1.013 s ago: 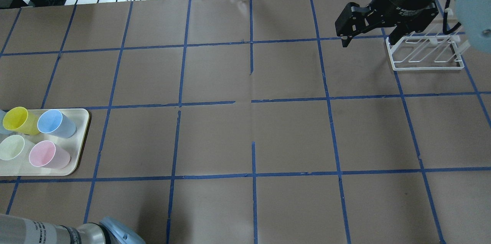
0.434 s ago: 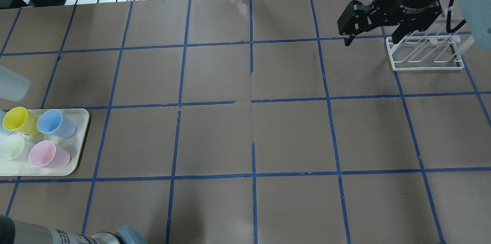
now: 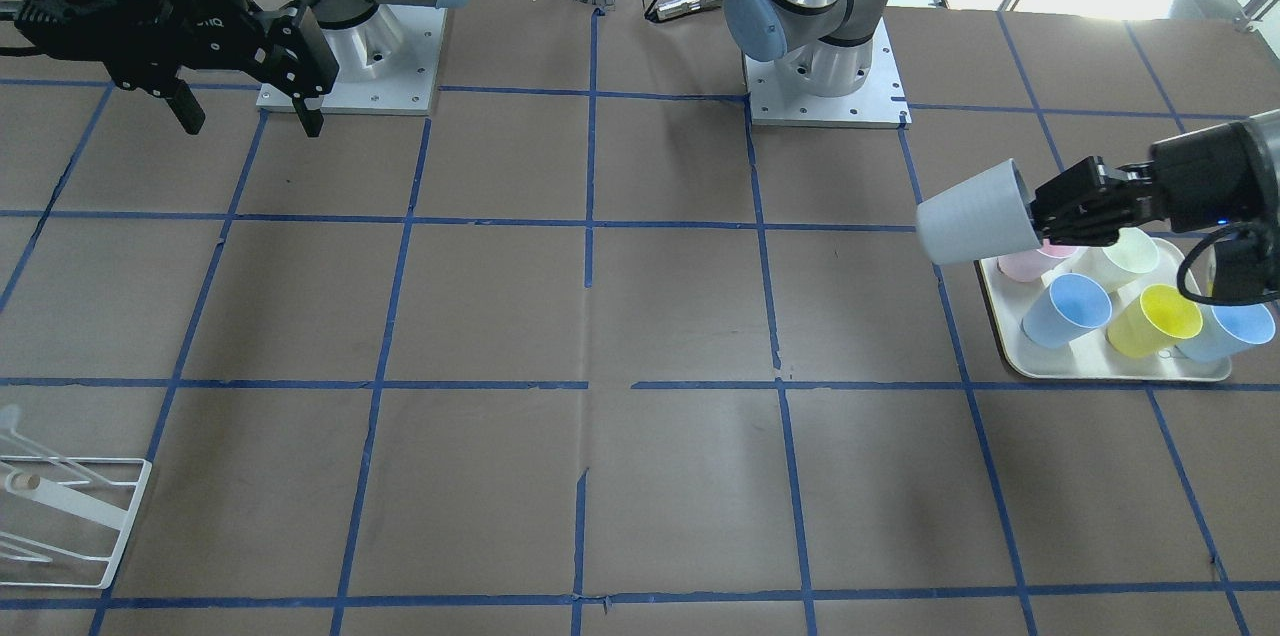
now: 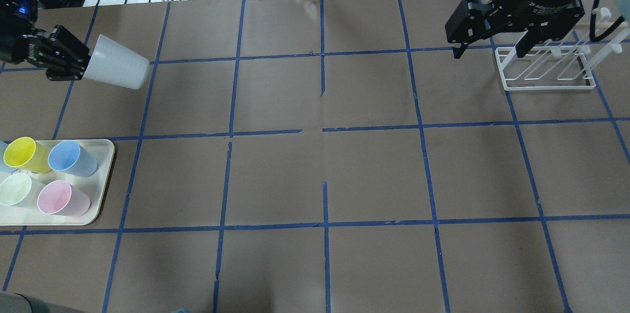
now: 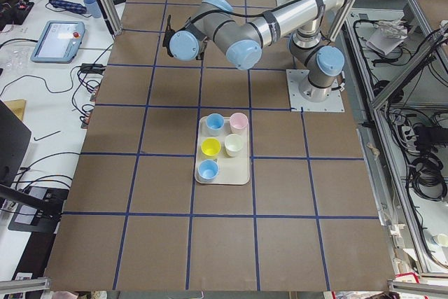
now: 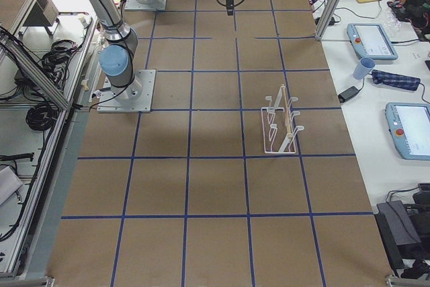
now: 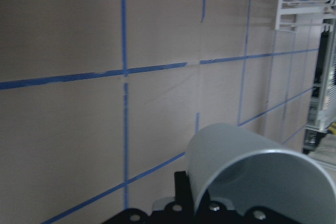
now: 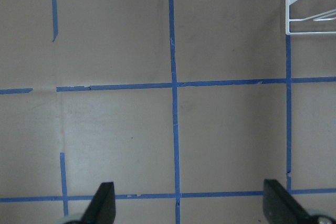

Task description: Transfer IKEA cup to right arm and place on rack

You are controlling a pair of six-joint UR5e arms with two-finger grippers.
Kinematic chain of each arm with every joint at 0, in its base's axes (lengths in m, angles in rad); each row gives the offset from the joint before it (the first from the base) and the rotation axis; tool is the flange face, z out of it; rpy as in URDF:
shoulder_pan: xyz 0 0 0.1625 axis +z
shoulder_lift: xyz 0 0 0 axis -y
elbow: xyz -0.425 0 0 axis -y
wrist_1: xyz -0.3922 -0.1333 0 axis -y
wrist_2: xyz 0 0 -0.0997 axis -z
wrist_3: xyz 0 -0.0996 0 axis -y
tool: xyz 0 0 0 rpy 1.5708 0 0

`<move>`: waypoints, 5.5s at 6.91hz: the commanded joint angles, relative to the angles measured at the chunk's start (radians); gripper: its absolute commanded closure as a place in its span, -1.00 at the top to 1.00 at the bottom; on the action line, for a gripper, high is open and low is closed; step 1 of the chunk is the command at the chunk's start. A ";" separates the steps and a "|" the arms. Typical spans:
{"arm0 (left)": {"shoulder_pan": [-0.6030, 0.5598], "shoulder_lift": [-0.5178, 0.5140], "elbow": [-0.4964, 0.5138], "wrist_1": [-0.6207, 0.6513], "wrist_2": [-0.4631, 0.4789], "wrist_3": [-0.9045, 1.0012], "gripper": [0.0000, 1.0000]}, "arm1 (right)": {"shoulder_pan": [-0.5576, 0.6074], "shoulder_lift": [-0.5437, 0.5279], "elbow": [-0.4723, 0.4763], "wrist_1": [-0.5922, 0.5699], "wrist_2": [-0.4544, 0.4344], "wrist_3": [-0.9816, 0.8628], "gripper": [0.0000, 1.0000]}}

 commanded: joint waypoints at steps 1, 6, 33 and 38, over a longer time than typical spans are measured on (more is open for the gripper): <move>-0.064 0.069 -0.068 -0.055 -0.134 -0.101 -1.00 | -0.087 -0.001 -0.035 0.096 0.080 -0.048 1.00; -0.453 0.073 -0.238 -0.052 -0.627 -0.100 -1.00 | -0.384 0.000 -0.060 0.293 0.330 -0.189 1.00; -0.776 0.057 -0.366 0.221 -1.148 -0.092 -1.00 | -0.351 0.008 0.087 0.833 1.127 -0.328 0.15; -0.776 0.054 -0.366 0.222 -1.147 -0.098 -0.22 | -0.359 0.006 0.084 0.813 1.122 -0.328 -0.12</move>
